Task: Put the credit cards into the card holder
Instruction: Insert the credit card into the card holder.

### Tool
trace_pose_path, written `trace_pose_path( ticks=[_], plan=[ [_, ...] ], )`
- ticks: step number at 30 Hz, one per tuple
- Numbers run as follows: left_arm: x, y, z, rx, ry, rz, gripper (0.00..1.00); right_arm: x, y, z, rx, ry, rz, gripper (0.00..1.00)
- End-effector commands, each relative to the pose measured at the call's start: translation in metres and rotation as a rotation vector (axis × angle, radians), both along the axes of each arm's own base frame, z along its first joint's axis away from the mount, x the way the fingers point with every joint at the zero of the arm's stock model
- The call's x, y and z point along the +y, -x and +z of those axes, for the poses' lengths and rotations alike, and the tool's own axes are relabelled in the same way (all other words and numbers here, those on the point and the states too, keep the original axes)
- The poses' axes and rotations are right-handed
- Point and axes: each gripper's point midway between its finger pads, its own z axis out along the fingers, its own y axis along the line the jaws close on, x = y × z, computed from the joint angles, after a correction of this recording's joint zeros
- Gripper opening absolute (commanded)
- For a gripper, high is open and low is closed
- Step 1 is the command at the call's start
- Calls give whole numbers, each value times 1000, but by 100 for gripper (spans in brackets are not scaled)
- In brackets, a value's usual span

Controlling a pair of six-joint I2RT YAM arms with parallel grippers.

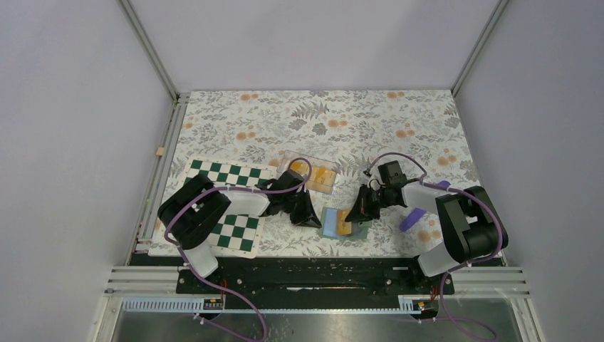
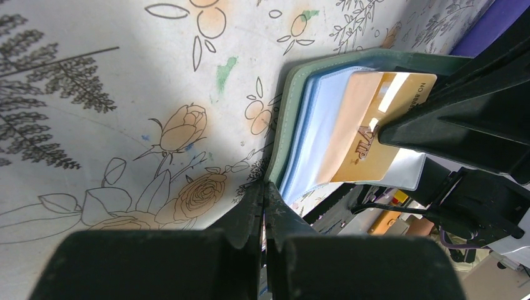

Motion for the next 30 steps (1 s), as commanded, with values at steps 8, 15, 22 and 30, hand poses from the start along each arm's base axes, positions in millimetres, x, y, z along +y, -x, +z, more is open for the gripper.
trace_pose_path(
  ticks=[8, 15, 22, 30],
  plan=[
    [24, 6, -35, 12, -148, 11, 0, -5, -1, -20, -1, 36, -101, 0],
    [24, 6, -34, 8, -147, 12, 0, 0, -6, -21, 6, 14, -97, 6],
    [24, 5, -33, 5, -147, 14, 0, 4, 1, -23, 56, 30, -61, 17],
    [24, 5, -31, -1, -143, 21, 0, -2, 8, -24, 54, 153, -31, 32]
  ],
)
